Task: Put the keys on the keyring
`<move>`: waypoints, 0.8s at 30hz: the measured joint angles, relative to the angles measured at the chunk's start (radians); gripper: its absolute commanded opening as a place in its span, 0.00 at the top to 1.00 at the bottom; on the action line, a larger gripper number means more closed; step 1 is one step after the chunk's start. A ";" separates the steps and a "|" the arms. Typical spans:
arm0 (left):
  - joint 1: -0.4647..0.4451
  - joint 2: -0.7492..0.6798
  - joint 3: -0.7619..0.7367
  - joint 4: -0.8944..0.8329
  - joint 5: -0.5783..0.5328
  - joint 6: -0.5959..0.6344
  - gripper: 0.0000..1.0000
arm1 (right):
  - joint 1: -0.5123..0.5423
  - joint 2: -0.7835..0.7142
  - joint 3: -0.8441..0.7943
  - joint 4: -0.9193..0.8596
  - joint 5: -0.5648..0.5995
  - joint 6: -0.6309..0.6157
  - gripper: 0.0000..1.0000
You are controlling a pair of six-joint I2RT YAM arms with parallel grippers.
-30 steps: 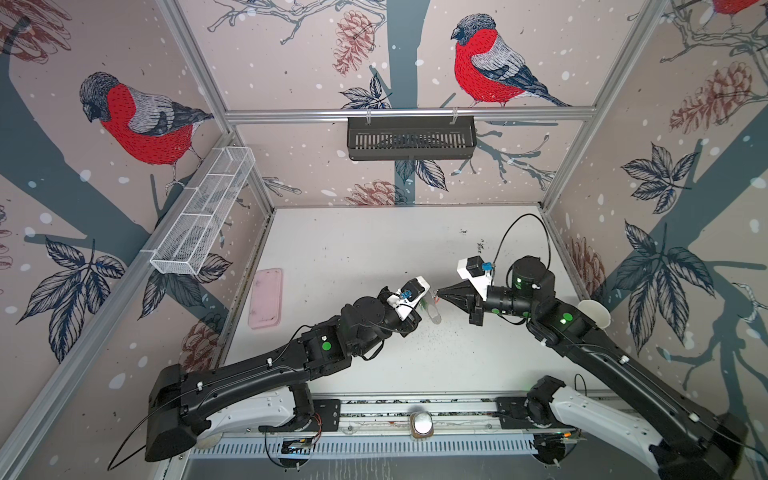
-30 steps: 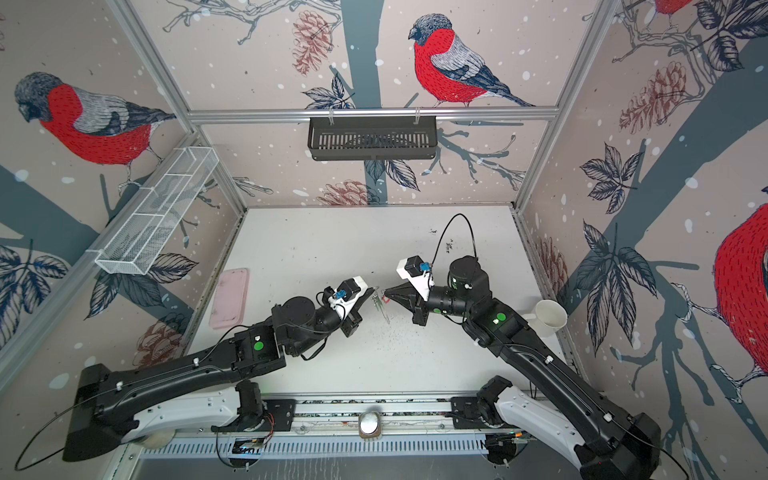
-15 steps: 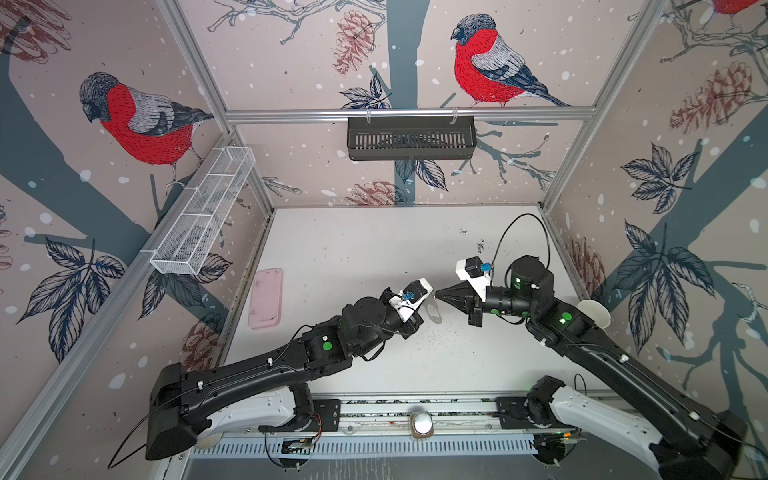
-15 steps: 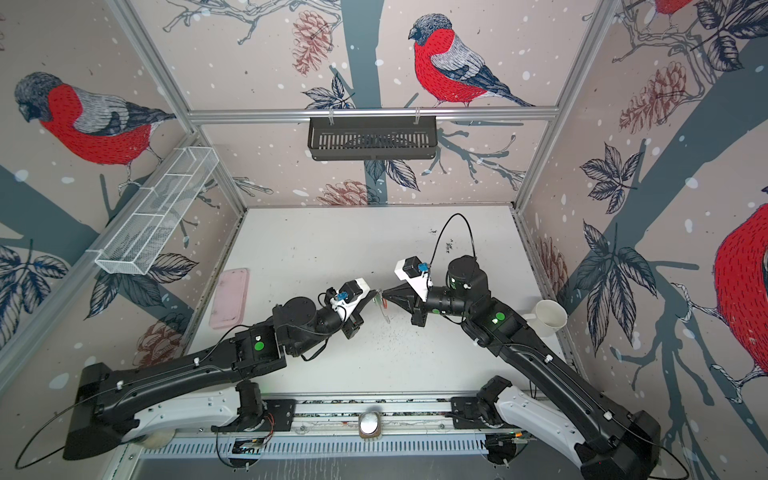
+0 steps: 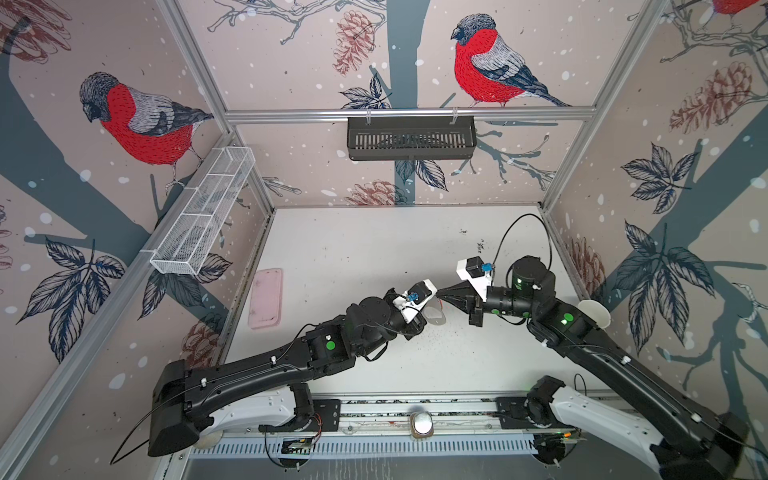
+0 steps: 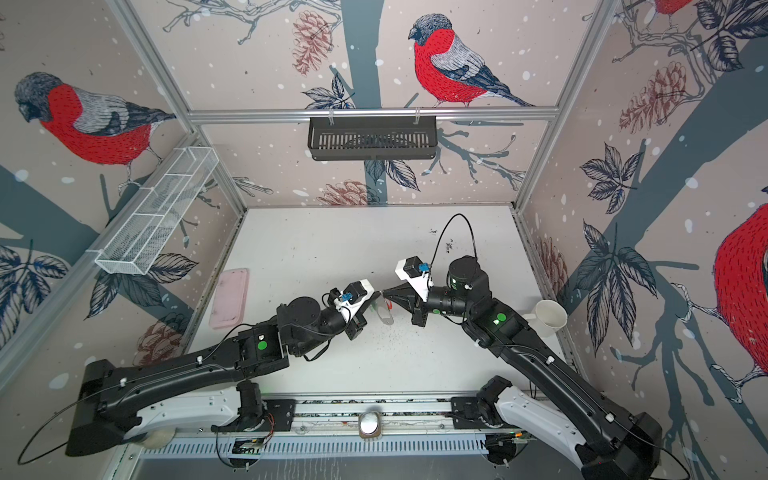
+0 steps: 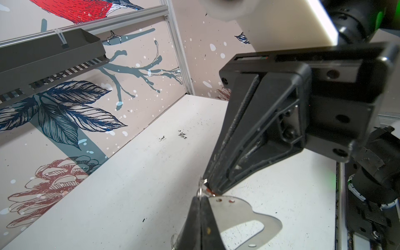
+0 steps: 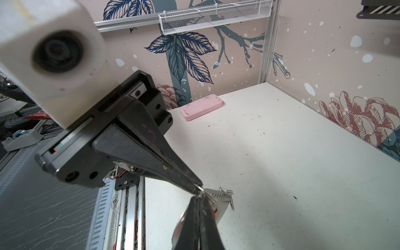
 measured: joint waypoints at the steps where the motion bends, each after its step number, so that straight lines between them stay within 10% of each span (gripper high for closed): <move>1: -0.001 0.000 0.000 0.000 0.001 0.000 1.00 | 0.000 -0.002 0.000 -0.001 0.002 0.000 1.00; 24: -0.013 0.035 0.030 -0.007 -0.020 0.000 1.00 | -0.001 -0.026 -0.001 -0.009 0.044 0.012 1.00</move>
